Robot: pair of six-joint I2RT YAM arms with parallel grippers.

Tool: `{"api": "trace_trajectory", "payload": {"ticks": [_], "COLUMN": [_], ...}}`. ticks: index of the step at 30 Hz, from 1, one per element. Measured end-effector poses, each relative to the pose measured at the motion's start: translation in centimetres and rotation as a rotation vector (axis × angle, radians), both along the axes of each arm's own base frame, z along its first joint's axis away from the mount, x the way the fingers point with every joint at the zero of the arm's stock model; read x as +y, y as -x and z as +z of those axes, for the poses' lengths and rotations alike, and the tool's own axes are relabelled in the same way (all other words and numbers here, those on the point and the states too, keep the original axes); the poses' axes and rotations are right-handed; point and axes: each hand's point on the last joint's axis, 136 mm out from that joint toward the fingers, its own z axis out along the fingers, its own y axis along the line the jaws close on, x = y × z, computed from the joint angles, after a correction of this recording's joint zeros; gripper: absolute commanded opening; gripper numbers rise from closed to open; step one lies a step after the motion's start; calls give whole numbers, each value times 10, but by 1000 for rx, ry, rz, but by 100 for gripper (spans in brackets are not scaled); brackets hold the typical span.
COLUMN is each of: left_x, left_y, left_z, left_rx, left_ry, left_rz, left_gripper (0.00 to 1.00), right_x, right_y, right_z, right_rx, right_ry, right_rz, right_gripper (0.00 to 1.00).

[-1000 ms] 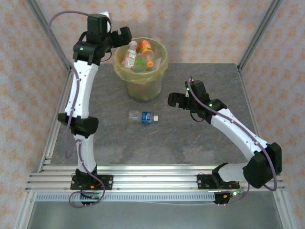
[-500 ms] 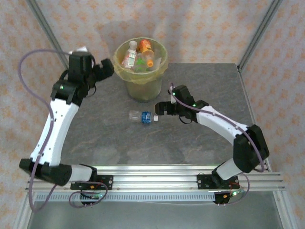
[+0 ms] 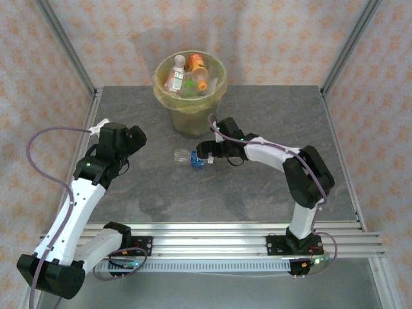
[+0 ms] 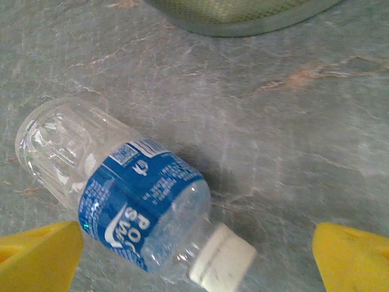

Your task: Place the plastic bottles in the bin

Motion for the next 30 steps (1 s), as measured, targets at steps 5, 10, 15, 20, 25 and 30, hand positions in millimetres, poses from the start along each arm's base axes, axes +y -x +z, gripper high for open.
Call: {"api": "trace_trajectory", "payload": {"ticks": [5, 10, 15, 20, 25, 30], "left_x": [0, -1, -2, -4, -4, -4], "left_y": [-1, -6, -11, -15, -18, -20], "left_z": [0, -6, -27, -46, -49, -49], "left_rx": [-7, 5, 70, 129, 137, 129], "left_ry": [13, 17, 15, 8, 7, 8], "left_rz": [11, 16, 25, 26, 26, 26], "left_gripper": [100, 100, 100, 100, 100, 100], "right_x": [14, 26, 31, 40, 40, 35], "right_y": [4, 12, 27, 49, 55, 40], "right_z": [-6, -6, -17, -27, -32, -25], "right_rx": [6, 7, 29, 48, 11, -66], "right_ry": [-25, -40, -34, 0, 75, 151], "right_rz": [37, 68, 87, 129, 130, 109], "right_gripper": [95, 92, 88, 87, 88, 88]}}
